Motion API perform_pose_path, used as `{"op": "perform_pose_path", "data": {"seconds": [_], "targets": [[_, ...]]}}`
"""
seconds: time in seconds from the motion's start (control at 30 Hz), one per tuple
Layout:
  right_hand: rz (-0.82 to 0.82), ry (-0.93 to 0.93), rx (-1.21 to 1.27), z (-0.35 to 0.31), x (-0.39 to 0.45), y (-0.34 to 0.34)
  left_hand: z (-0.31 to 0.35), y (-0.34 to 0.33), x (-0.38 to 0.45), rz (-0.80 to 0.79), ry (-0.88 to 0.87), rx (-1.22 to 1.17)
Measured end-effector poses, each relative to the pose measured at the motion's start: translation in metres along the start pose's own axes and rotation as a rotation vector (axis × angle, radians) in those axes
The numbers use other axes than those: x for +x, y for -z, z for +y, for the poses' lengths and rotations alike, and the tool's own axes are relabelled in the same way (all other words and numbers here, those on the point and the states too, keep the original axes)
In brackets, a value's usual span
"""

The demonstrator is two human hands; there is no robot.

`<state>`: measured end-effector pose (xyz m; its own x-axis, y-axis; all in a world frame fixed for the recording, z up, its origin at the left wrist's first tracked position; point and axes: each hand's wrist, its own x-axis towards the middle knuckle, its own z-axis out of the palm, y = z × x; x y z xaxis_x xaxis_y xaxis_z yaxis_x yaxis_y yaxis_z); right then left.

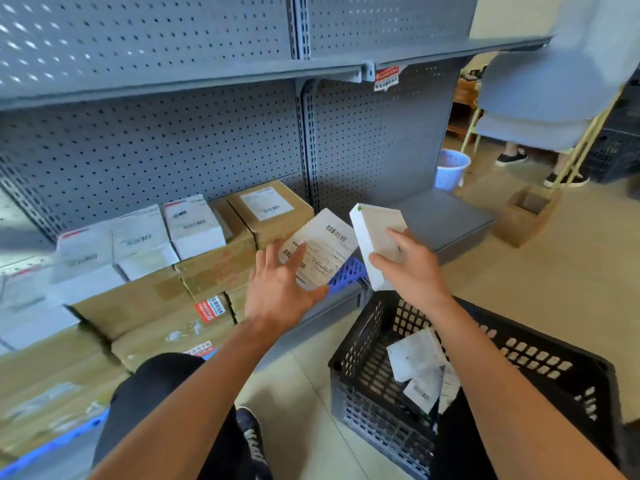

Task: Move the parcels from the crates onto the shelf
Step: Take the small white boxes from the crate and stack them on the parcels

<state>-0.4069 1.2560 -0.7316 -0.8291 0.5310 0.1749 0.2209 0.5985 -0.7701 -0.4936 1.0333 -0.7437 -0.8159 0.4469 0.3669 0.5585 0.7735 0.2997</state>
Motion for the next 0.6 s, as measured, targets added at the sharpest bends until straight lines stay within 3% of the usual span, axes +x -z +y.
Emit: {"op": "perform_pose_path", "data": {"seconds": [0.6], "targets": [[-0.068, 0.098, 0.092, -0.1, 0.023, -0.121, -0.11, 0.054, 0.001, 0.155, 0.206, -0.045]]}}
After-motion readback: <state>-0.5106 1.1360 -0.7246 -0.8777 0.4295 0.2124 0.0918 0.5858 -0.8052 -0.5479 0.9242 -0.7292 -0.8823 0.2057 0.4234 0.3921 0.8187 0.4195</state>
